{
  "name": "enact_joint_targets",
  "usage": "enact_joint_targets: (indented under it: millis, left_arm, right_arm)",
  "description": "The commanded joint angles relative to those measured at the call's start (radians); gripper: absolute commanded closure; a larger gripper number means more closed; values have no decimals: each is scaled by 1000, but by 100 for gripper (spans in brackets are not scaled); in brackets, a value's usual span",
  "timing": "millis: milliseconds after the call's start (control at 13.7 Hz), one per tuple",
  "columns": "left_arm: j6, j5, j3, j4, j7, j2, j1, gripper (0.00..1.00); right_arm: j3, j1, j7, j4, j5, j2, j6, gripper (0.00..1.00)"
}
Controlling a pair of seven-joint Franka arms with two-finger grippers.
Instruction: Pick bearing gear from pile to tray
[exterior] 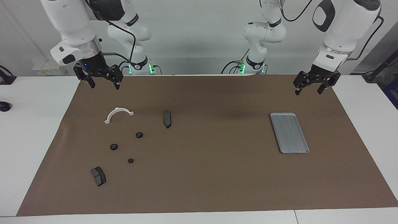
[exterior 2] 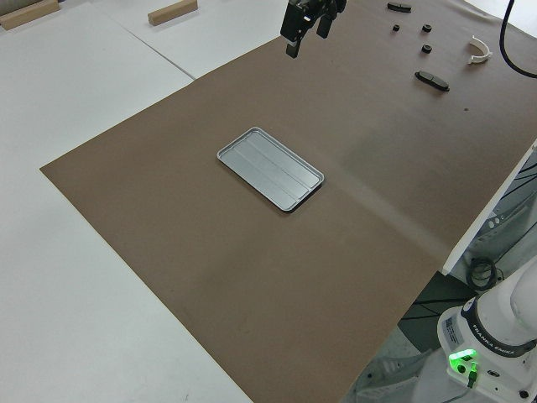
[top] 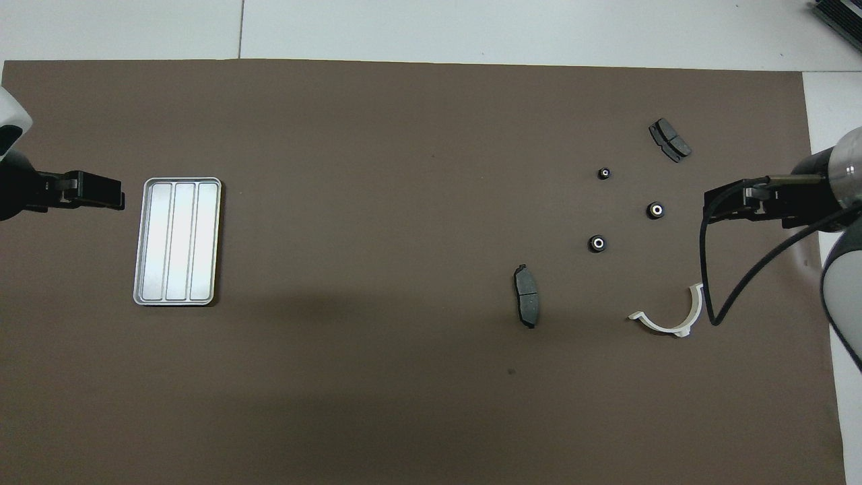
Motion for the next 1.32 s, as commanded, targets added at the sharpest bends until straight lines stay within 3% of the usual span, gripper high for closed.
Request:
enact_joint_targets:
  millis: [0,439,805,1244]
  left_arm:
    - [4,17,-4,-28,-7,-25,5,0]
    - [4,17,-4,-28,-7,-25,5,0]
    - [4,17,-2,-28,-7,-25,5,0]
    - [4,17,-4,-28,-7,-25,5,0]
  right_arm:
    - [5,-14,-34,-73,24,-22,58,0]
    - [5,-5,-55,-183,24,-23,171,0]
    - [6,1,-55,-310,24,-20,334,0]
    - [6,44,-45,-395,24,98,527,0]
